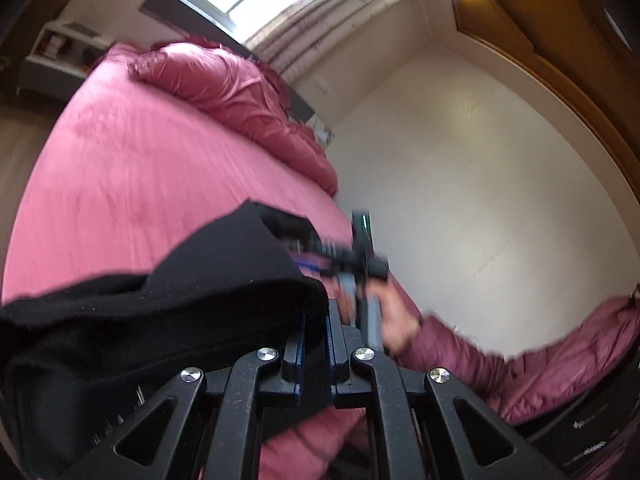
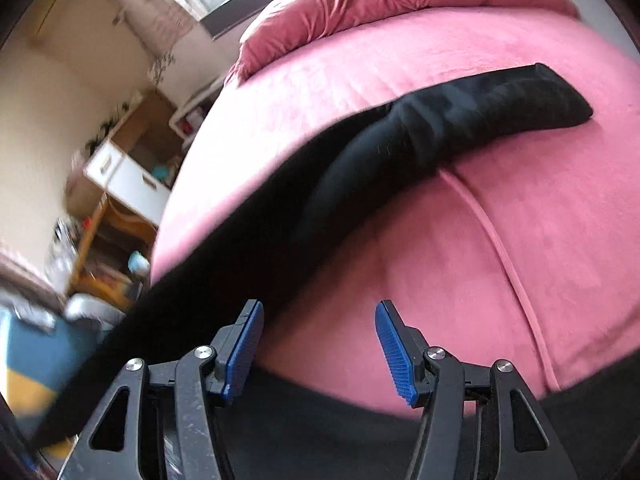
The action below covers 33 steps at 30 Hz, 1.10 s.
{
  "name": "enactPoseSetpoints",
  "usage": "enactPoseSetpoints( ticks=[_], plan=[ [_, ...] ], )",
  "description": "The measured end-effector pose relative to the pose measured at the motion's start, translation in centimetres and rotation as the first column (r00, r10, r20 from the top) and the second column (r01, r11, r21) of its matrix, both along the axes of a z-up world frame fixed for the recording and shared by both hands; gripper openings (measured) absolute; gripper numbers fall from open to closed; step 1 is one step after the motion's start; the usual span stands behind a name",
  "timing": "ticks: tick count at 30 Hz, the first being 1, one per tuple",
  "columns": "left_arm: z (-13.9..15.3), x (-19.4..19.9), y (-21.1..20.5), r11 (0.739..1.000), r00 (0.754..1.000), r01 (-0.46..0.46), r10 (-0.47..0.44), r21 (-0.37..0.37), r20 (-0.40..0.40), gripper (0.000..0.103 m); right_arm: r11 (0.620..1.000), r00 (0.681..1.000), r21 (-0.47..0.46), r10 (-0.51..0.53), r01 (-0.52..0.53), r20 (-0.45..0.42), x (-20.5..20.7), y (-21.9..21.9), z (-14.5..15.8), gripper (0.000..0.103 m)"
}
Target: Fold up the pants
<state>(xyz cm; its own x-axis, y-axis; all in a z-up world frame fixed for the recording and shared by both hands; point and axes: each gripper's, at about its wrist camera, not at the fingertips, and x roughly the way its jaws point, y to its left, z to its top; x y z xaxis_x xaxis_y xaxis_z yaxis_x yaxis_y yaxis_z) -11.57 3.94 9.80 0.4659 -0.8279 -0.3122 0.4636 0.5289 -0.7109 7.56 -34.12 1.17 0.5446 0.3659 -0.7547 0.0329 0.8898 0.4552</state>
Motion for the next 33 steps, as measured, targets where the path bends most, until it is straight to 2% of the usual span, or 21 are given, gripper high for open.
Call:
enactPoseSetpoints(
  ticks=[3, 5, 8, 11, 13, 15, 16, 17, 20, 23, 25, 28, 29, 33],
  plan=[
    [-1.0, -1.0, -0.3, 1.000, 0.999, 0.009, -0.010, -0.011, -0.030, 0.008, 0.997, 0.999, 0.058, -0.044, 0.044, -0.006, 2.7, -0.4, 0.5, 0.059],
    [-1.5, -1.5, -0.1, 1.000, 0.999, 0.008, -0.009, -0.018, -0.047, 0.008, 0.993, 0.998, 0.098, -0.063, 0.064, -0.015, 4.6, -0.6, 0.6, 0.054],
    [-2.1, -1.7, 0.5, 1.000, 0.998, -0.002, 0.000, -0.028, -0.068, 0.008, 0.989, 0.994, 0.107, -0.093, 0.098, -0.052, 7.2, -0.7, -0.1, 0.047],
    [-2.0, -0.7, 0.6, 1.000, 0.998, -0.009, 0.007, -0.021, -0.070, 0.008, 0.990, 0.989, 0.071, -0.119, 0.125, -0.084, 9.5, -0.6, -1.0, 0.039],
    [-1.7, 0.1, 1.3, 1.000, 0.998, -0.015, 0.014, -0.014, -0.069, 0.008, 0.989, 0.986, 0.050, -0.136, 0.141, -0.097, 10.5, -0.7, -1.3, 0.029],
    [-1.4, 0.8, 1.9, 1.000, 0.998, -0.025, 0.024, -0.008, -0.066, 0.008, 0.989, 0.985, 0.037, -0.137, 0.142, -0.109, 11.5, -0.9, -1.7, 0.027],
    [-1.0, 1.0, 2.4, 0.999, 0.997, -0.036, 0.036, -0.006, -0.063, 0.008, 0.989, 0.983, 0.031, -0.137, 0.141, -0.120, 12.0, -1.4, -1.8, 0.022],
    [-0.7, 1.5, 3.2, 0.998, 0.997, -0.055, 0.055, -0.006, -0.060, 0.008, 0.990, 0.983, 0.024, -0.134, 0.138, -0.129, 12.5, -1.5, -1.9, 0.010],
    [0.0, 5.2, 5.4, 0.985, 0.983, -0.169, 0.171, 0.025, -0.064, 0.008, 0.994, 0.990, -0.020, -0.107, 0.105, -0.094, 13.1, -1.5, -0.7, 0.006],
    [-0.4, 12.2, 7.5, 0.942, 0.939, -0.330, 0.335, 0.067, -0.082, 0.008, 0.996, 0.996, 0.000, -0.091, 0.091, -0.005, 12.4, -1.5, 2.1, 0.006],
    [-0.7, 16.8, 9.8, 0.889, 0.886, -0.447, 0.455, 0.096, -0.092, 0.008, 0.995, 0.993, 0.047, -0.092, 0.088, 0.069, 11.1, -1.8, 4.5, 0.006],
    [-1.5, 20.5, 12.2, 0.836, 0.829, -0.532, 0.546, 0.132, -0.118, 0.008, 0.994, 0.984, 0.086, -0.073, 0.060, 0.159, 8.1, -1.9, 7.1, 0.006],
    [-1.8, 21.0, 12.7, 0.827, 0.818, -0.544, 0.560, 0.143, -0.128, 0.008, 0.994, 0.979, 0.104, -0.065, 0.045, 0.193, 6.1, -2.2, 8.0, 0.006],
    [-3.0, 20.5, 12.8, 0.833, 0.825, -0.528, 0.550, 0.166, -0.132, 0.008, 0.992, 0.974, 0.127, -0.027, -0.002, 0.226, 0.5, -3.2, 8.4, 0.006]
  ],
)
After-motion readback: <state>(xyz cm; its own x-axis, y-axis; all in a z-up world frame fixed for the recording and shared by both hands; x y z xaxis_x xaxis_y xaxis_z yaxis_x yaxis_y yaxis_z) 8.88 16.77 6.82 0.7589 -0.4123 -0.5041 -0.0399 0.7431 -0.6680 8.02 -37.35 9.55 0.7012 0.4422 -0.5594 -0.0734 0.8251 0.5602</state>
